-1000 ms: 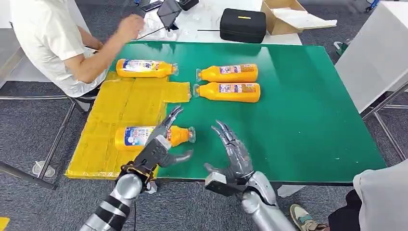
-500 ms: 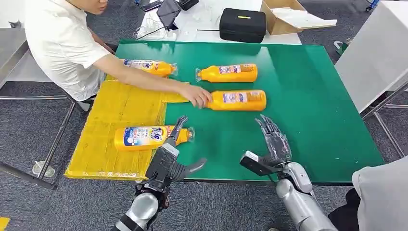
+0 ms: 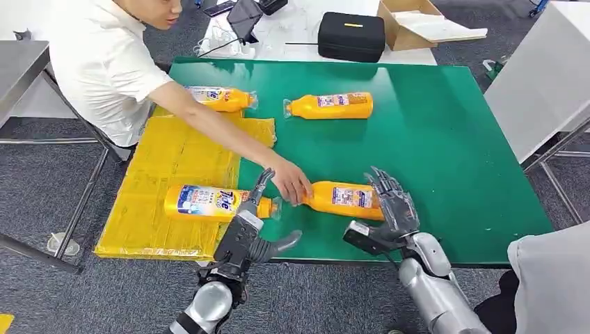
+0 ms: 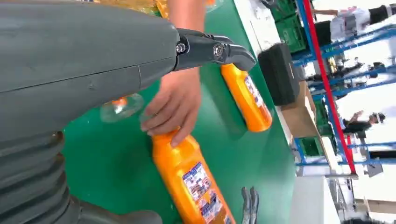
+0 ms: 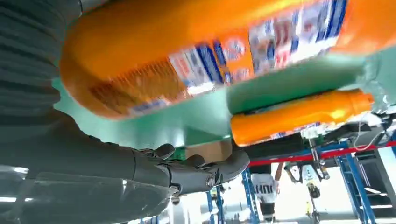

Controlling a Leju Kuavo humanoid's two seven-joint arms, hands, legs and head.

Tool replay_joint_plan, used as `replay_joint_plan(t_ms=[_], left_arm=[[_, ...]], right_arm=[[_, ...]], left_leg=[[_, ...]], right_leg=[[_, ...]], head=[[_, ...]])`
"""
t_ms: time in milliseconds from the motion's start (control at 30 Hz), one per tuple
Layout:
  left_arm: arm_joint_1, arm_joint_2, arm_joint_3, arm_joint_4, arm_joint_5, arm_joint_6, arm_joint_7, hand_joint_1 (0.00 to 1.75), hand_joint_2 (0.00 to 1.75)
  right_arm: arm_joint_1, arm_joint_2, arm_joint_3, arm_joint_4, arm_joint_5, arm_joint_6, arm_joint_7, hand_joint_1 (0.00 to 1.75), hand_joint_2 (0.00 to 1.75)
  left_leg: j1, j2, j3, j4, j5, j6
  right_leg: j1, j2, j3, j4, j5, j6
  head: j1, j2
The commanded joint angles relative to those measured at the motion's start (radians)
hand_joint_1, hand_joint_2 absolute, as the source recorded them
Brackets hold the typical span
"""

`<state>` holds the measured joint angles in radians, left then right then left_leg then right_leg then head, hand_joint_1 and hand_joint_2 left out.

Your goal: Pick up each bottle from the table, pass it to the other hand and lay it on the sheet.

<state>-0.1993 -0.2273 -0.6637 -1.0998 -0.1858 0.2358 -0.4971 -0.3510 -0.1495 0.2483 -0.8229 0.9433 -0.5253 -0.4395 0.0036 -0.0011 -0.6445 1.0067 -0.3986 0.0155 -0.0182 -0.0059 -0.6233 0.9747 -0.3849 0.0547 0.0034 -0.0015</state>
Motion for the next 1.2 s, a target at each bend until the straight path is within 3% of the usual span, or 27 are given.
replay_joint_plan(t_ms=[33,500,1067,1100,1133,1200], left_arm=[[-0.065,-0.001,-0.06,0.065,0.027,-0.019,-0.008,0.0,1.75],[-0.086,-0.009,-0.079,0.071,0.057,-0.033,-0.015,0.0,1.75],[-0.087,-0.01,-0.079,0.072,0.059,-0.033,-0.016,0.0,1.75],[-0.091,-0.012,-0.083,0.074,0.065,-0.036,-0.018,0.0,1.75],[-0.104,-0.015,-0.094,0.078,0.079,-0.041,-0.027,0.0,1.75],[-0.105,-0.015,-0.095,0.077,0.08,-0.041,-0.029,0.0,1.75]], right_arm=[[-0.201,-0.023,0.069,0.276,0.049,0.068,0.069,0.0,1.75],[-0.278,-0.009,0.073,0.474,0.048,0.219,0.127,0.0,1.75],[-0.28,-0.012,0.075,0.48,0.051,0.231,0.135,0.0,1.75],[-0.29,-0.02,0.093,0.496,0.069,0.286,0.153,0.0,1.75],[-0.302,-0.044,0.12,0.518,0.095,0.365,0.148,1.75,1.75],[-0.298,-0.043,0.114,0.516,0.087,0.367,0.127,1.75,1.75]], left_leg=[[0.001,0.002,0.005,0.001,-0.002,-0.001],[0.001,0.001,0.005,0.0,-0.002,0.0],[0.001,0.0,0.003,0.0,0.0,0.0],[0.001,0.0,0.004,0.0,0.0,0.0],[0.001,0.0,0.004,0.0,-0.001,0.0],[0.001,-0.001,0.004,0.0,0.0,0.0]], right_leg=[[0.001,0.003,0.005,0.0,-0.001,-0.002],[0.001,0.001,0.005,0.0,-0.001,-0.002],[0.001,-0.001,0.003,-0.001,0.0,-0.001],[0.001,0.0,0.004,-0.001,-0.001,-0.002],[0.001,0.0,0.004,-0.001,-0.001,-0.002],[0.001,-0.001,0.004,-0.001,-0.001,-0.001]], head=[[0.0,0.0],[0.0,0.0],[0.0,0.0],[0.0,0.0],[0.0,0.0],[0.0,0.0]])
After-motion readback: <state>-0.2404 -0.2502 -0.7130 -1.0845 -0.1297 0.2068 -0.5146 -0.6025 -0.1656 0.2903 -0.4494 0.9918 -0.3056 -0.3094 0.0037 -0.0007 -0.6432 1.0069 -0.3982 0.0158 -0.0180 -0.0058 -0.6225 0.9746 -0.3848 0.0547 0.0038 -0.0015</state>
